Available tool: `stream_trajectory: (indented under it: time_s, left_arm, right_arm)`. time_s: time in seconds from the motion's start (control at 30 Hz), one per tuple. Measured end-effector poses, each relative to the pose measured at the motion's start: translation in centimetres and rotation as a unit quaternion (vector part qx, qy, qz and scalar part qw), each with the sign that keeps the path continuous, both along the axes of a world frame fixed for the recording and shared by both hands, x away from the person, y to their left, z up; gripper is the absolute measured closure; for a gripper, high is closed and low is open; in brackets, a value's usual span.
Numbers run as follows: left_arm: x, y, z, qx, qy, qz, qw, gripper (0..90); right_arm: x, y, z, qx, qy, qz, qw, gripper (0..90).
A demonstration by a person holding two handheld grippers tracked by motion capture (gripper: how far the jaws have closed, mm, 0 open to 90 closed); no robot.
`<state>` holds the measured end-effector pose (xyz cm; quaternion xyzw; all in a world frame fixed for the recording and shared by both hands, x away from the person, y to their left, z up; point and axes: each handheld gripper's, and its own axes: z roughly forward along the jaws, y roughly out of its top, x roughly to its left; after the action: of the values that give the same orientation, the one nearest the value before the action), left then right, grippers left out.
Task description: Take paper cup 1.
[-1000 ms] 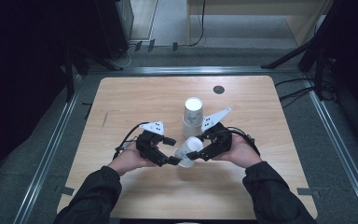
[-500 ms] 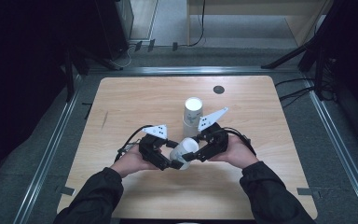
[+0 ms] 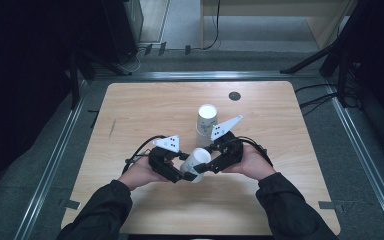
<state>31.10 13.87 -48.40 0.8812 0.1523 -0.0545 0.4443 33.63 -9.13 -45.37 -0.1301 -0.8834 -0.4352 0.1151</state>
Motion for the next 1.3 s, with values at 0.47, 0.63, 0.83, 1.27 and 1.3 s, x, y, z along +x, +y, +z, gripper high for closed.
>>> stream_trajectory:
  time_s: [0.47,0.63,0.83,1.27,1.3]
  left_arm:
    - [0.9,1.5,0.6,0.001,-0.003,0.021,0.9998,30.0]
    - [1.6,2.1,1.5,0.014,-0.006,0.023,0.9996,30.0]
    - [2.1,1.9,3.2,0.058,-0.025,-0.001,0.998,30.0]
    - [2.6,1.1,3.7,0.154,-0.038,-0.037,0.9867,30.0]
    - [2.6,1.0,3.7,0.156,-0.038,-0.038,0.9862,30.0]
  right_arm:
    - [1.3,-1.2,0.0,0.016,-0.017,0.013,0.9997,25.3]
    - [1.9,-2.1,0.5,0.015,-0.026,0.008,0.9995,25.0]
    - [1.9,-2.7,0.6,0.011,-0.039,-0.002,0.9992,25.4]
    - [1.2,-1.9,-0.1,-0.003,-0.052,-0.008,0.9986,25.7]
    - [1.1,-1.8,-0.2,-0.003,-0.052,-0.01,0.9986,25.7]
